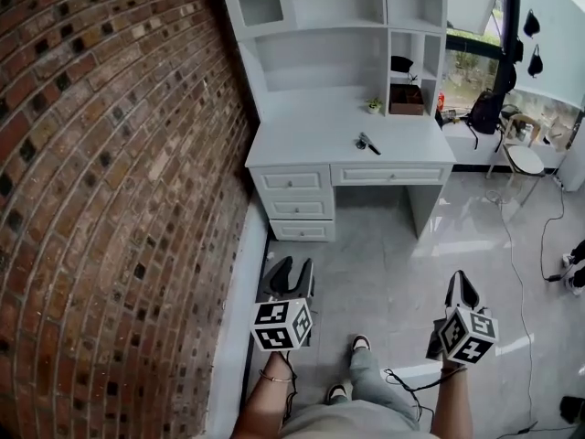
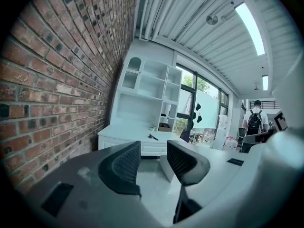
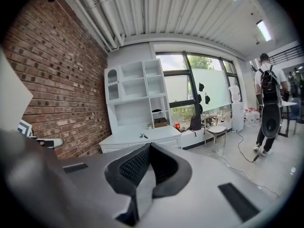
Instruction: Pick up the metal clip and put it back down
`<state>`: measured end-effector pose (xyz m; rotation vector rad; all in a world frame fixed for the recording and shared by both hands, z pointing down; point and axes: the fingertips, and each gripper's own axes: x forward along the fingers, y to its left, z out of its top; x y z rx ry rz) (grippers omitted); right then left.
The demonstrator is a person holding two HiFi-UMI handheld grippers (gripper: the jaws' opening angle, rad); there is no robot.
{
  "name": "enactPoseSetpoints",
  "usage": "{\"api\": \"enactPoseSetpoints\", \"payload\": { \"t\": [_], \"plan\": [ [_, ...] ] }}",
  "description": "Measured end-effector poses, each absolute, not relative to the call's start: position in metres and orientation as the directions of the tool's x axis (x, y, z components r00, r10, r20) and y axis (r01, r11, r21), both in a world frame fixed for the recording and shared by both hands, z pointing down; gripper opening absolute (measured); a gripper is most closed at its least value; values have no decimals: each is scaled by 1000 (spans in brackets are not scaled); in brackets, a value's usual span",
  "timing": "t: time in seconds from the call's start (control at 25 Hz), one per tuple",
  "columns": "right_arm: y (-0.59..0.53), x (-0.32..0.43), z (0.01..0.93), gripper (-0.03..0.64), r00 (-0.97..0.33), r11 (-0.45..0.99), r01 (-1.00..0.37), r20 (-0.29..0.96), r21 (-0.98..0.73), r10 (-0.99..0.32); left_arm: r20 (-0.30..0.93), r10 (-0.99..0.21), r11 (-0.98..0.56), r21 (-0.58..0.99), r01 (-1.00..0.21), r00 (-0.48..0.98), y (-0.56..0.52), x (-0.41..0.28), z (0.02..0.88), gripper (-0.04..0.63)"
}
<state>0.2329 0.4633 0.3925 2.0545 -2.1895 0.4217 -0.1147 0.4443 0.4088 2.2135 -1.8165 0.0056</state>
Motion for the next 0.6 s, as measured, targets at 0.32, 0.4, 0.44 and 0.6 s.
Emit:
{"api": "enactPoseSetpoints", "payload": {
  "t": [0.32, 0.4, 0.44, 0.6],
  "plan": [
    [393, 247, 392, 2, -85, 51, -990, 259, -133, -962, 197, -959, -165, 203, -965, 205, 376, -100, 414, 160],
    [372, 251, 389, 2, -91, 55, -988, 251, -146, -964, 199, -959, -162, 200, -966, 202, 357, -94, 413, 160],
    [361, 252, 387, 2, -98, 60, -986, 247, -156, -964, 202, -959, -159, 196, -968, 198, 348, -92, 411, 160],
    [318, 259, 385, 2, -115, 73, -981, 236, -178, -965, 204, -963, -147, 165, -975, 179, 315, -88, 398, 160]
  ]
}}
